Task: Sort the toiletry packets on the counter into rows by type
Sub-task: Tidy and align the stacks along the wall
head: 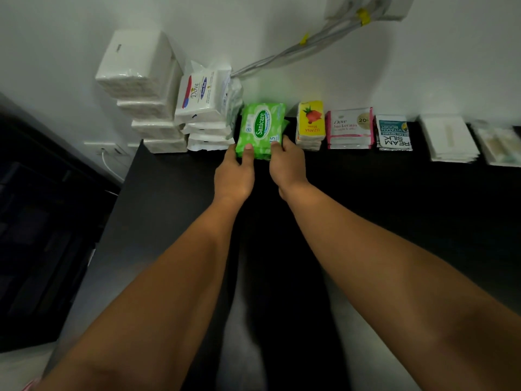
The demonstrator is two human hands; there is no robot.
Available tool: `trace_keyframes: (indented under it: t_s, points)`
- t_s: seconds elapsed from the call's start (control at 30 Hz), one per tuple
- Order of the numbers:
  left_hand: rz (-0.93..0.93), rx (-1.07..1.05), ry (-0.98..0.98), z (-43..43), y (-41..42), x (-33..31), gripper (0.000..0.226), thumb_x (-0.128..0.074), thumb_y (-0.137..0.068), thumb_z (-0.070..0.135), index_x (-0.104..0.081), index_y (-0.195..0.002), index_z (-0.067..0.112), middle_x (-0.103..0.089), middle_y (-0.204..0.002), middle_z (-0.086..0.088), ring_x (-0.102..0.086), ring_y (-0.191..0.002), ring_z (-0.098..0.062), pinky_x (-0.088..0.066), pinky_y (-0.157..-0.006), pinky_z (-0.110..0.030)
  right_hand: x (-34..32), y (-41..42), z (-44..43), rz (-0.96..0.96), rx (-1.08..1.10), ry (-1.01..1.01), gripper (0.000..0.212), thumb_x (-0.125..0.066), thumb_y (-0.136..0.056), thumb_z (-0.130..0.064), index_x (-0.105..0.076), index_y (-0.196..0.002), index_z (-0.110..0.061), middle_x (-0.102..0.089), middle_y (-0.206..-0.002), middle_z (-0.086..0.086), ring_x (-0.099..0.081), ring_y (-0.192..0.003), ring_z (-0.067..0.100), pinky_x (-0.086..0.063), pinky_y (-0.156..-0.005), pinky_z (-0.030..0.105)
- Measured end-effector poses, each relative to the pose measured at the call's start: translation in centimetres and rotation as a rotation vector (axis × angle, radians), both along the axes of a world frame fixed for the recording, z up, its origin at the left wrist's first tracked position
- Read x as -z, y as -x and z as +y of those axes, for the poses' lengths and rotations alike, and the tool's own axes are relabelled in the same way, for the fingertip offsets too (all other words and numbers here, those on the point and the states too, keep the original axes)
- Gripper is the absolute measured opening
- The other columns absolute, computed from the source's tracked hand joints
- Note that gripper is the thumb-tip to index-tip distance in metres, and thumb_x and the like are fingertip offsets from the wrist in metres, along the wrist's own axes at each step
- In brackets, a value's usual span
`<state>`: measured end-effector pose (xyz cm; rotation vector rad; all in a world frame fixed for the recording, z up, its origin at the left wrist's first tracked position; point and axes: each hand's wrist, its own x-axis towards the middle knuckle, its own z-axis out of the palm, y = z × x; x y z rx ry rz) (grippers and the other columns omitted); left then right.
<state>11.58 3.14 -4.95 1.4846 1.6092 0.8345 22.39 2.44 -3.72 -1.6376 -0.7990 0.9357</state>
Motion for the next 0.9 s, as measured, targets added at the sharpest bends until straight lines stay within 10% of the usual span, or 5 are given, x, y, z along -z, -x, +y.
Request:
trace_keyframes:
  t_s: [0.23, 0.7, 0.9]
  points:
    - [0.098, -0.011, -0.091, -0.7, -0.5, -0.3, 0.037, -0.045, -0.101, 0.046, -0.065, -0.117, 0.021, -0.063, -0.093, 0.013, -0.059, -0.084, 0.004, -0.037, -0.068, -0.005, 0.1, -1.1, 0.3, -0.064, -0.049, -0.005, 0.029, -0.040, -0.102, -0.018, -0.059, -0.120, -0.005, -0.066, -0.117, 0.012, -0.060, -0.108, 0.030, -0.046, -0.098, 0.048]
    - [0.092, 0.029, 0.009, 0.8, -0.7, 0.9, 0.046, -0.036, -0.100, 0.053, -0.048, -0.141, 0.035, -0.064, -0.128, 0.004, -0.058, -0.117, -0.021, -0.044, -0.096, -0.036, 0.7, -1.9, 0.7, -0.038, -0.130, -0.055, 0.031, -0.039, -0.103, -0.017, -0.058, -0.127, -0.012, -0.067, -0.117, 0.006, -0.063, -0.106, 0.021, -0.049, -0.097, 0.041]
    - [-0.157, -0.059, 0.047, -2.6, 0.9, 0.9, 0.028, -0.045, -0.099, 0.041, -0.066, -0.117, 0.038, -0.073, -0.096, 0.008, -0.063, -0.070, -0.009, -0.052, -0.071, -0.031, 0.6, -1.2, -3.7, -0.122, -0.205, 0.011, 0.033, -0.039, -0.103, -0.025, -0.056, -0.132, -0.024, -0.066, -0.119, 0.000, -0.062, -0.105, 0.017, -0.043, -0.084, 0.027]
